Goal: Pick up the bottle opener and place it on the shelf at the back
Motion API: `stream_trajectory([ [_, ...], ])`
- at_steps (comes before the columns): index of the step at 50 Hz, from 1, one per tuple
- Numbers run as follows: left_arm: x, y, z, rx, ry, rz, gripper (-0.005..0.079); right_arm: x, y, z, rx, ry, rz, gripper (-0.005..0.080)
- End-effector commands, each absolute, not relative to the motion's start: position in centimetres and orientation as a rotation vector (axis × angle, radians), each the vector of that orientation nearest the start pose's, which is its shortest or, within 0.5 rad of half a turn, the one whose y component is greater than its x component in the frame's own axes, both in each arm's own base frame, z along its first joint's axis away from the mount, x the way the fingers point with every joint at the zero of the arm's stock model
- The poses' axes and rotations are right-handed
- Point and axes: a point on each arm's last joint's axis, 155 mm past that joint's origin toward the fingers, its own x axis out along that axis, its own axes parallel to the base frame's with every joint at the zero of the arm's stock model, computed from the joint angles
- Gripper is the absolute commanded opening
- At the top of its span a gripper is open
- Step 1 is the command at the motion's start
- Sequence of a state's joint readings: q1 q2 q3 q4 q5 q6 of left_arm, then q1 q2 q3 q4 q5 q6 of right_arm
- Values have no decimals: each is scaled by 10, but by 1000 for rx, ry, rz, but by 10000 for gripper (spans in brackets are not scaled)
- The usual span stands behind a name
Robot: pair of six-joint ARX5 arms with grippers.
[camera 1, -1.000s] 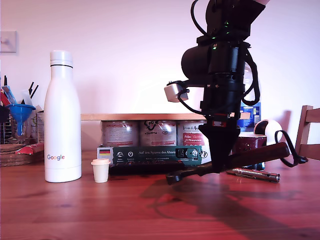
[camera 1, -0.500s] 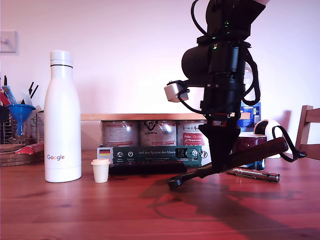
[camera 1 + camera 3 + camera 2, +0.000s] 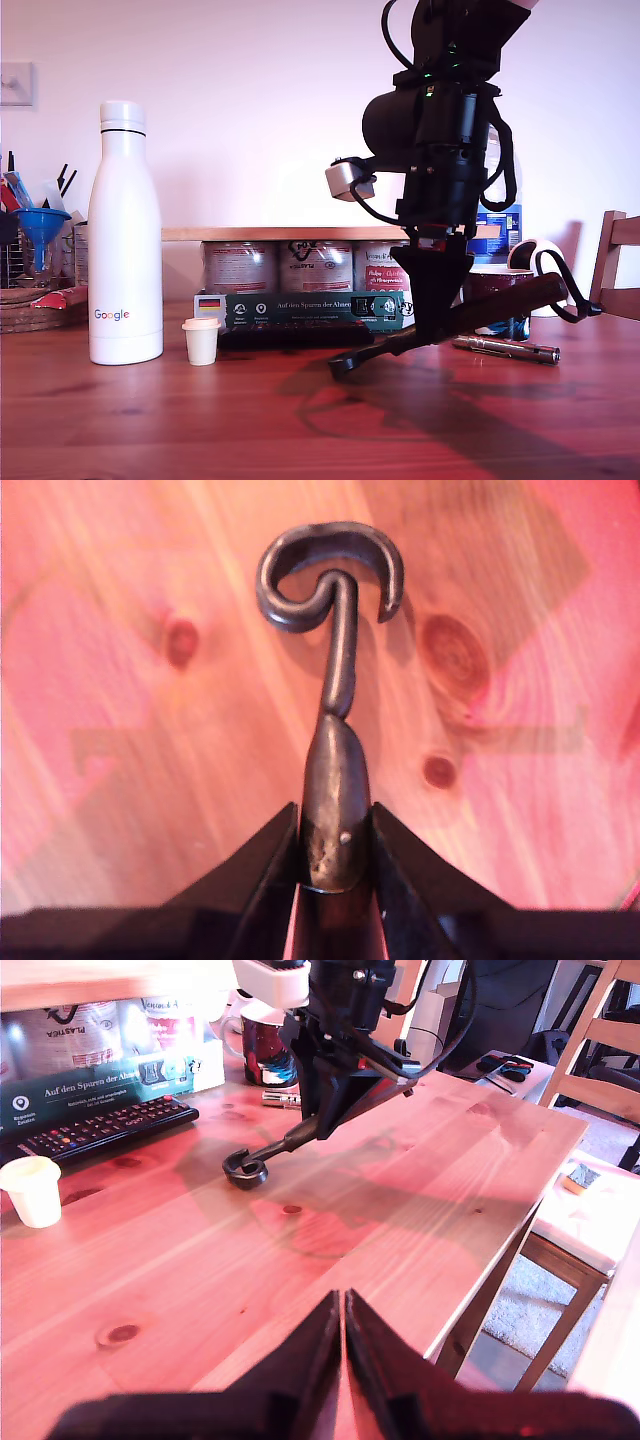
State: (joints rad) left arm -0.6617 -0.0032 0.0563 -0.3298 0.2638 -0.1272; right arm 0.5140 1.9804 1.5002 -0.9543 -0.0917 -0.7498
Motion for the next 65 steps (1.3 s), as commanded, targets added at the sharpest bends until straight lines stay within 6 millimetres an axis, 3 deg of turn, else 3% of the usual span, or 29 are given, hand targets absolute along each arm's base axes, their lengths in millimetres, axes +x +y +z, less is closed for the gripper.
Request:
stream_trajectory([
  [1,153,-182,106,-55,342,-907,-24,357,229,68,-879,1088,1008,-13],
  [14,153,-182,106,-55,343,-907,-24,374,243,95,-855,1004,1006,-13],
  [36,153,-182,106,-55,342,-907,-24,378,250,107,-822,974,1014,-13],
  [44,153,-182,106,-55,343,-907,-24,391,261,129,-791,905,1005,-13],
  [65,159,-180,112,-40,303,-883,-24,429,265,192,-712,750,929,-13],
])
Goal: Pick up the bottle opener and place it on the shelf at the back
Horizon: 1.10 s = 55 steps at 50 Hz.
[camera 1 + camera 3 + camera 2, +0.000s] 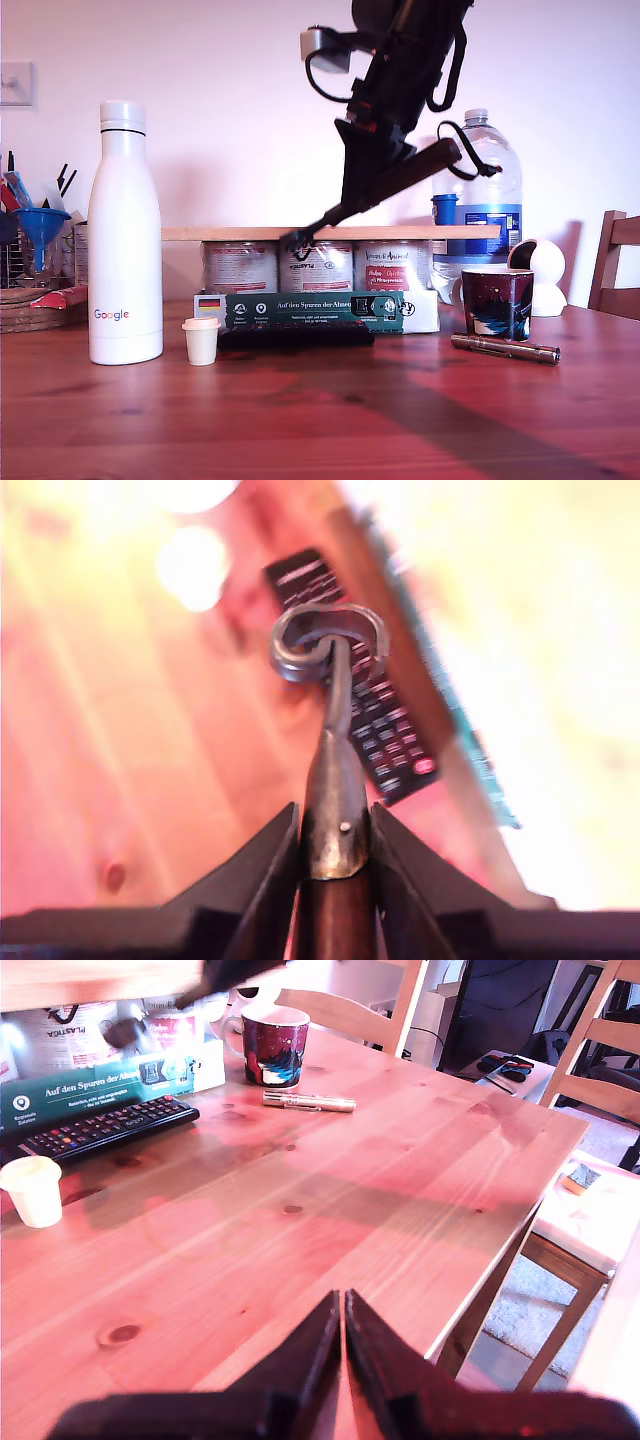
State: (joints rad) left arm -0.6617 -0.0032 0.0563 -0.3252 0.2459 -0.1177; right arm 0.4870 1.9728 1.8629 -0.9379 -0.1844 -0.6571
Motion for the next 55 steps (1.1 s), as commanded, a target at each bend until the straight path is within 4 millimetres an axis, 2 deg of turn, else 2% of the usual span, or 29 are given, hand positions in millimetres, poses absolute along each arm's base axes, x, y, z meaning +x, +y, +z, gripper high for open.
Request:
stream_trajectory([
  [1,160,-179,113,-40,298,-877,-24,429,266,194,-711,744,929,-13],
  [12,178,-171,142,-57,165,-793,-24,437,266,206,-699,711,910,-13],
  [20,185,-165,152,-68,120,-745,-24,449,265,215,-674,668,877,-13],
  [37,184,-166,154,-77,116,-753,-24,484,258,237,-619,558,780,-13],
  [55,182,-167,145,-66,155,-762,-24,520,268,245,-543,449,717,-13],
])
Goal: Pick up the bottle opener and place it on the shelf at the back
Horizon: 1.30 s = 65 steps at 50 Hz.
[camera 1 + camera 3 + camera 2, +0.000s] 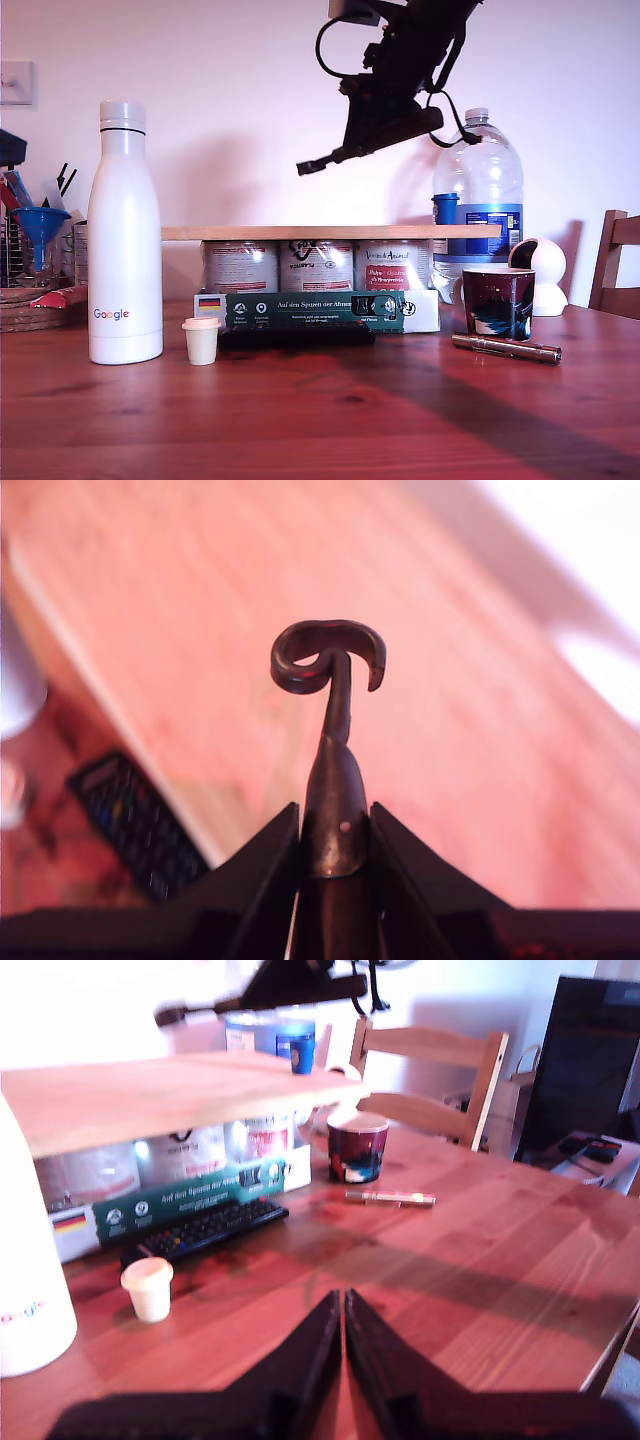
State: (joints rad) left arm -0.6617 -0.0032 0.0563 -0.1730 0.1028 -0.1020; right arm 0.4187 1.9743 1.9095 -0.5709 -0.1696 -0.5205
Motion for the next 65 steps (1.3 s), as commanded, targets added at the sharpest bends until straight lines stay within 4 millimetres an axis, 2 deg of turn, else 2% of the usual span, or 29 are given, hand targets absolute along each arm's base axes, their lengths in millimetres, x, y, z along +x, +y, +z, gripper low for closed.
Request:
stream_trajectory([
  [1,182,-167,144,-66,156,-763,-24,522,269,247,-529,441,711,-13],
  [7,181,-167,141,-63,170,-765,-24,534,275,250,-471,405,688,-13],
  [17,180,-168,140,-62,173,-769,-24,550,282,234,-426,399,675,-13],
  [23,179,-168,137,-60,186,-773,-24,559,287,233,-363,380,658,-13],
  [29,178,-169,133,-58,204,-780,-24,565,289,221,-334,393,651,-13],
  [40,178,-169,133,-66,206,-781,-24,573,293,203,-327,403,651,-13],
  [50,178,-169,133,-80,212,-780,-24,577,290,176,-311,459,643,-12],
  [57,178,-169,134,-80,211,-779,-24,578,290,169,-314,469,644,-13],
  [65,178,-169,133,-80,211,-779,-24,579,292,172,-315,457,651,-13],
])
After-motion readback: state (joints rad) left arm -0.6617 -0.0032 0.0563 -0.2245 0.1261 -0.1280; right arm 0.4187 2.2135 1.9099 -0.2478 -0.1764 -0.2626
